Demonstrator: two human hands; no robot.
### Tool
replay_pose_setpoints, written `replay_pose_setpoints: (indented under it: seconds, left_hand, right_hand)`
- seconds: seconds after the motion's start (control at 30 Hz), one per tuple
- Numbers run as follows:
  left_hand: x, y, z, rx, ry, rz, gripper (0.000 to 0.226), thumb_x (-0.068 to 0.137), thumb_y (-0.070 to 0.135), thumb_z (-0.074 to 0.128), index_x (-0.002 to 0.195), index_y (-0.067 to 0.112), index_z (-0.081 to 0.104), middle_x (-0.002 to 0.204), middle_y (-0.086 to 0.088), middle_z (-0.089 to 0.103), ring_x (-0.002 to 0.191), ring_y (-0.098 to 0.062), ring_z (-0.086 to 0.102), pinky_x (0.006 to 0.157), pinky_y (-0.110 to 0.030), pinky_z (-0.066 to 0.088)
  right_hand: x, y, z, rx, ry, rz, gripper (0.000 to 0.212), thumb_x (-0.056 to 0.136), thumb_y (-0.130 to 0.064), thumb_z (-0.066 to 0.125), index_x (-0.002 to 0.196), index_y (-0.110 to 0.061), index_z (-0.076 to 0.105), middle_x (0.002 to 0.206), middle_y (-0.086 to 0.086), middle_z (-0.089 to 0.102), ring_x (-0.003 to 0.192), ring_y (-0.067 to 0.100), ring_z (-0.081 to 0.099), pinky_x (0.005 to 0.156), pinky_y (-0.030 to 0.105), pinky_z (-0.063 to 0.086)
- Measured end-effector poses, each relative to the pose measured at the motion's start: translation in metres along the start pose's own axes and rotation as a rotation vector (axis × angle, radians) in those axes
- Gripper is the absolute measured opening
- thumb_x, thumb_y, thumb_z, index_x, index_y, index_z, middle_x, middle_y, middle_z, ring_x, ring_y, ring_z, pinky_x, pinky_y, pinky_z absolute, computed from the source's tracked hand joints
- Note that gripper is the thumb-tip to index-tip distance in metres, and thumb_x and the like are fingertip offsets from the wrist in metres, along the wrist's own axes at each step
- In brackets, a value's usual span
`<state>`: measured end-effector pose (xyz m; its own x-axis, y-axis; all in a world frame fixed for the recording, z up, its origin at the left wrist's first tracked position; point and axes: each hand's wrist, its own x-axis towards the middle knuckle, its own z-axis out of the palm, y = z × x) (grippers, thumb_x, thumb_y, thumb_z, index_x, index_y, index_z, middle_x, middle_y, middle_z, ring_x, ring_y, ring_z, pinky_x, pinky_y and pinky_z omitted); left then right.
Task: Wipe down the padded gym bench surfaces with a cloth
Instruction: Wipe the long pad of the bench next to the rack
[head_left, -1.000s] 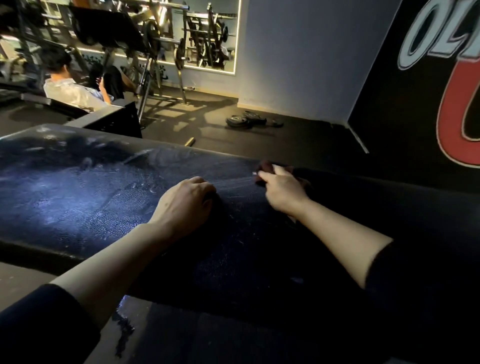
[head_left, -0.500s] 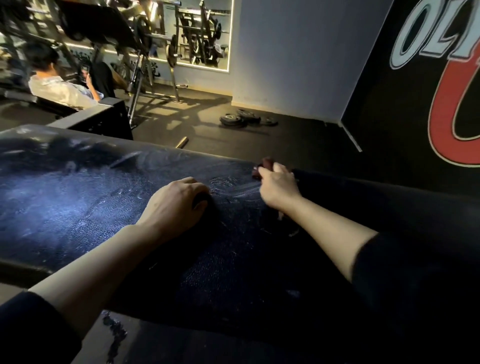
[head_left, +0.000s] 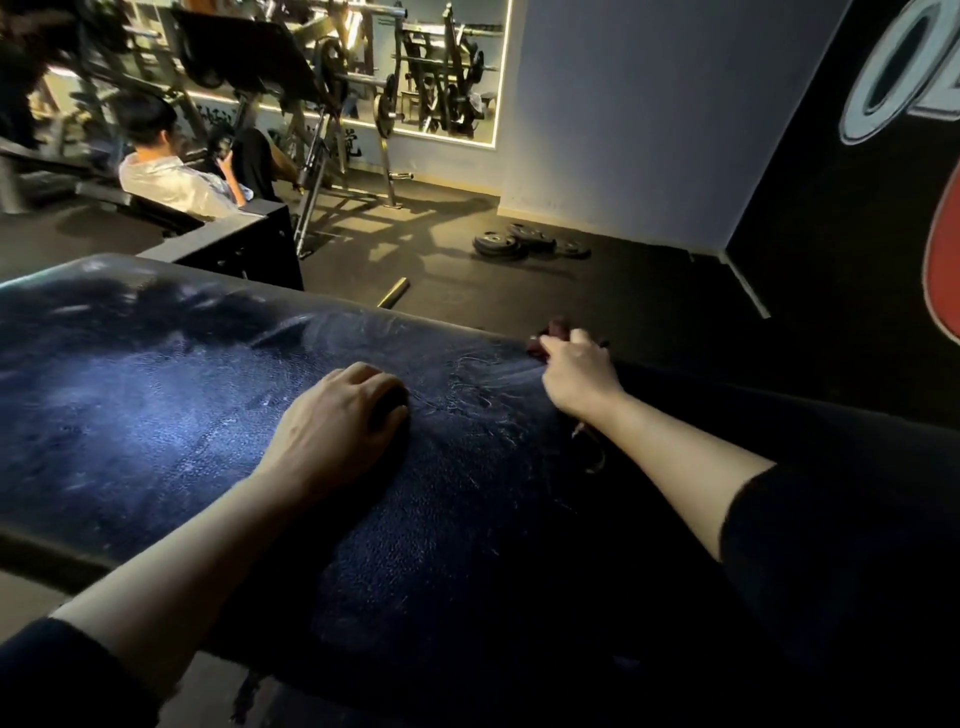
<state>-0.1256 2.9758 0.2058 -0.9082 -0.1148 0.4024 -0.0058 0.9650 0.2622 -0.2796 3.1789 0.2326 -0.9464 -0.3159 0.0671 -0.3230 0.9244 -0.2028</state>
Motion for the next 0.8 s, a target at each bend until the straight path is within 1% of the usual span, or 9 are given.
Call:
replay_pose_setpoints:
  seconds: [0.1, 0.17, 0.3, 0.4, 0.5, 0.57, 0.67, 0.73, 0.8]
  left_hand:
    - [0.001, 0.000, 0.005, 0.005, -0.015, -0.005, 0.023, 0.092, 0.037, 0.051, 0.110, 0.028, 0.063, 0.116, 0.003, 0.060, 0.103, -0.021, 0.057, 0.083, -0.034, 0.048]
    - [0.002, -0.002, 0.006, -0.009, -0.018, -0.013, 0.027, 0.092, 0.038, 0.052, 0.112, 0.027, 0.065, 0.118, 0.003, 0.061, 0.105, -0.021, 0.058, 0.085, -0.033, 0.048]
    - [0.000, -0.001, 0.002, -0.034, -0.041, -0.032, 0.050, 0.087, 0.052, 0.036, 0.111, 0.024, 0.068, 0.120, 0.002, 0.063, 0.103, -0.020, 0.062, 0.085, -0.033, 0.051]
    - [-0.001, -0.001, 0.000, -0.029, -0.063, -0.053, 0.040, 0.092, 0.047, 0.042, 0.116, 0.024, 0.066, 0.125, 0.004, 0.061, 0.108, -0.017, 0.060, 0.089, -0.031, 0.048]
    - [-0.001, 0.001, 0.000, -0.037, -0.062, -0.050, 0.033, 0.095, 0.040, 0.048, 0.119, 0.024, 0.064, 0.129, 0.004, 0.058, 0.111, -0.016, 0.058, 0.092, -0.030, 0.047]
    - [0.000, 0.003, -0.001, -0.044, -0.060, -0.050, 0.028, 0.094, 0.037, 0.049, 0.110, 0.022, 0.067, 0.123, 0.003, 0.061, 0.105, -0.017, 0.061, 0.088, -0.032, 0.050]
    - [-0.002, 0.006, -0.008, 0.018, -0.023, -0.104, 0.025, 0.090, 0.036, 0.049, 0.082, 0.020, 0.066, 0.095, 0.004, 0.064, 0.081, -0.020, 0.064, 0.067, -0.031, 0.051]
    - [-0.009, 0.006, -0.023, 0.039, 0.071, -0.207, 0.017, 0.087, 0.030, 0.056, 0.079, 0.019, 0.066, 0.089, 0.001, 0.065, 0.075, -0.024, 0.063, 0.063, -0.035, 0.051]
    - [-0.016, 0.000, -0.039, 0.027, 0.109, -0.294, 0.009, 0.085, 0.025, 0.062, 0.085, 0.018, 0.068, 0.094, -0.001, 0.066, 0.079, -0.029, 0.062, 0.066, -0.040, 0.052]
  right_hand:
    - [0.008, -0.069, 0.022, 0.060, -0.035, -0.234, 0.041, 0.092, -0.012, 0.041, 0.132, -0.014, 0.050, 0.132, 0.022, 0.043, 0.120, 0.039, 0.042, 0.104, 0.041, 0.034]
    - [0.007, -0.106, 0.032, 0.096, -0.073, -0.376, 0.040, 0.094, -0.015, 0.041, 0.133, -0.014, 0.049, 0.135, 0.022, 0.040, 0.124, 0.039, 0.037, 0.108, 0.041, 0.029]
    - [-0.003, -0.096, 0.024, 0.150, -0.187, -0.519, 0.053, 0.093, -0.009, 0.041, 0.144, -0.022, 0.040, 0.154, 0.011, 0.022, 0.137, 0.032, 0.028, 0.111, 0.033, 0.024]
    - [-0.012, -0.043, 0.014, 0.172, -0.156, -0.493, 0.057, 0.092, -0.003, 0.037, 0.142, -0.029, 0.043, 0.157, 0.000, 0.021, 0.133, 0.029, 0.036, 0.103, 0.032, 0.033]
    - [-0.013, -0.017, 0.013, 0.155, -0.074, -0.361, 0.050, 0.098, -0.009, 0.032, 0.143, -0.028, 0.041, 0.156, 0.001, 0.022, 0.134, 0.032, 0.034, 0.106, 0.034, 0.030]
    - [-0.004, -0.040, 0.014, 0.110, -0.103, -0.354, 0.047, 0.100, -0.014, 0.032, 0.145, -0.025, 0.037, 0.156, 0.009, 0.020, 0.138, 0.034, 0.025, 0.111, 0.035, 0.021]
    - [0.004, -0.093, 0.023, 0.110, -0.140, -0.447, 0.046, 0.101, -0.019, 0.033, 0.147, -0.027, 0.035, 0.157, 0.012, 0.016, 0.142, 0.032, 0.017, 0.114, 0.035, 0.014]
    - [0.002, -0.111, 0.030, 0.125, -0.140, -0.522, 0.046, 0.101, -0.020, 0.034, 0.147, -0.027, 0.036, 0.158, 0.012, 0.015, 0.144, 0.030, 0.017, 0.115, 0.035, 0.015]
    - [-0.009, -0.103, 0.030, 0.157, -0.162, -0.570, 0.045, 0.101, -0.019, 0.036, 0.145, -0.028, 0.039, 0.158, 0.006, 0.017, 0.143, 0.027, 0.019, 0.115, 0.035, 0.019]
